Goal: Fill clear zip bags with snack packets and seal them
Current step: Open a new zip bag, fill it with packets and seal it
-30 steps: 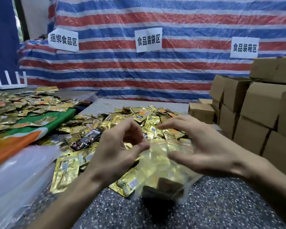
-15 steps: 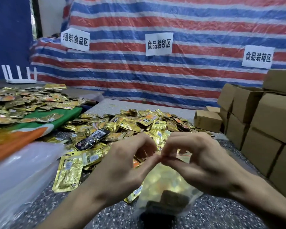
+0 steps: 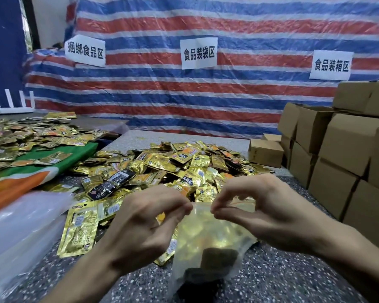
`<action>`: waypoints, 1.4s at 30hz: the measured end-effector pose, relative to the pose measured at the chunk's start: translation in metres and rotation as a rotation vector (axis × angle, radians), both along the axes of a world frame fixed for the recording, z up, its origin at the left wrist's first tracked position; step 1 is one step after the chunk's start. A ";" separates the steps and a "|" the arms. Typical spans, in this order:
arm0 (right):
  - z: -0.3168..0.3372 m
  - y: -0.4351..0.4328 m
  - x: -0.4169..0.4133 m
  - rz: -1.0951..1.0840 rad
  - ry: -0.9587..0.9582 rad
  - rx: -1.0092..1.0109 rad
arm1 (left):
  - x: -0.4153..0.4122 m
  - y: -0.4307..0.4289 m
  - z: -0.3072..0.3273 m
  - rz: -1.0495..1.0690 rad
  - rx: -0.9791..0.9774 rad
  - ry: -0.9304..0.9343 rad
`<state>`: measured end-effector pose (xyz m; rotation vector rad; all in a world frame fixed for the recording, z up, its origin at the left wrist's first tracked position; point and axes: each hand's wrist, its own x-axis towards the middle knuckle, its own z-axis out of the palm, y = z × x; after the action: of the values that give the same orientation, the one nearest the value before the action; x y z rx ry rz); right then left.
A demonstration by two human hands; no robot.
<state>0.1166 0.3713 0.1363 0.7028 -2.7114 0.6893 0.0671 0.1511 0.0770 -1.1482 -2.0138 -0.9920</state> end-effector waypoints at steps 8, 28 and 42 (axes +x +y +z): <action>-0.005 0.036 0.001 -0.043 -0.002 -0.025 | -0.007 0.000 0.007 0.008 0.021 0.007; -0.021 0.089 0.019 -0.123 -0.020 -0.043 | -0.015 0.006 0.005 0.048 0.008 -0.036; -0.040 0.102 0.033 -0.267 0.116 -0.008 | -0.014 0.018 0.007 0.063 0.013 -0.052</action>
<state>0.1496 0.4732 0.0962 0.3561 -2.6263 0.5749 0.0529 0.1691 0.0841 -1.0550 -2.0689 -1.0113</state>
